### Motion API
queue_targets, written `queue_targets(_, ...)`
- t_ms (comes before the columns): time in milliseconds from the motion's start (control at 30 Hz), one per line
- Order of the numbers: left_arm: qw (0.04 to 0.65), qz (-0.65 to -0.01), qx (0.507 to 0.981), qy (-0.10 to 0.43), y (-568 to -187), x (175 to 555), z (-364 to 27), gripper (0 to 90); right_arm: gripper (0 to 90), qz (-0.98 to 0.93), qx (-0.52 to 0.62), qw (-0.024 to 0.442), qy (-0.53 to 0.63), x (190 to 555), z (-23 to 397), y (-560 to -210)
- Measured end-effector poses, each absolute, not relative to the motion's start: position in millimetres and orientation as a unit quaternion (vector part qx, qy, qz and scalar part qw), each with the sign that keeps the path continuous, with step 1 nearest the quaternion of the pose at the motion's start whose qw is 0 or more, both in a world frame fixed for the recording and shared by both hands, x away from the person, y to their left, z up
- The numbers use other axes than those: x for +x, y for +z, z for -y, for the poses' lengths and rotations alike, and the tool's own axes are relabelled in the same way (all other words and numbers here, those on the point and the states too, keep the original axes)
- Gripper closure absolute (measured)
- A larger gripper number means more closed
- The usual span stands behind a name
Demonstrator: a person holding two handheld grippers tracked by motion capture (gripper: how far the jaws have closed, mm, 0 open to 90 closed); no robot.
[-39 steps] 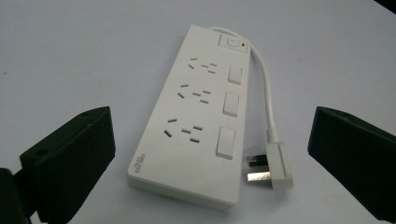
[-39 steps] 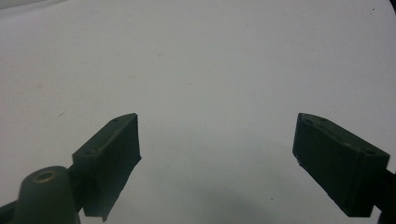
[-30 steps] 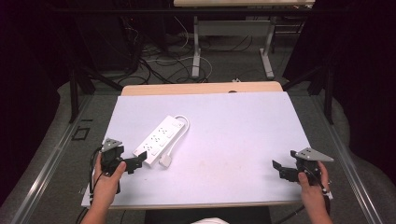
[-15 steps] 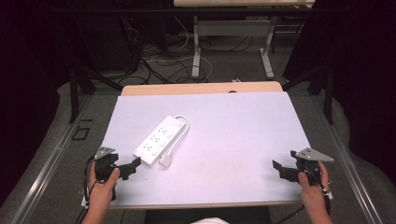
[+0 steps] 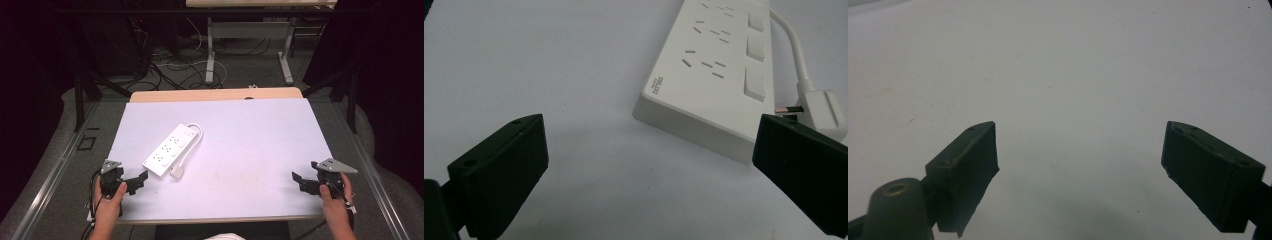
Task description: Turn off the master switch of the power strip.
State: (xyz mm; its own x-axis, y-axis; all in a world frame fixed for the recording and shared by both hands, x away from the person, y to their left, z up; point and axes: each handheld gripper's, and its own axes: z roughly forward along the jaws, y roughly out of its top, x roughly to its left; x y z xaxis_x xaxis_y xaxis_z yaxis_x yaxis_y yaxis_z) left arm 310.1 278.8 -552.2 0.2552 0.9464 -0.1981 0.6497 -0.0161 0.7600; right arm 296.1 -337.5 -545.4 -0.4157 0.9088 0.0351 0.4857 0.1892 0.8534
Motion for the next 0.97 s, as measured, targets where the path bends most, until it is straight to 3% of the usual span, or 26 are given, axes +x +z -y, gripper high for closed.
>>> queue_targets(967, 0.379, -0.587, 0.689, 0.191, -558.6, 312.8, -280.4, 2.2, 14.4, -0.731, 0.478, 0.250, 0.418, 297.9, 337.9, -546.5)
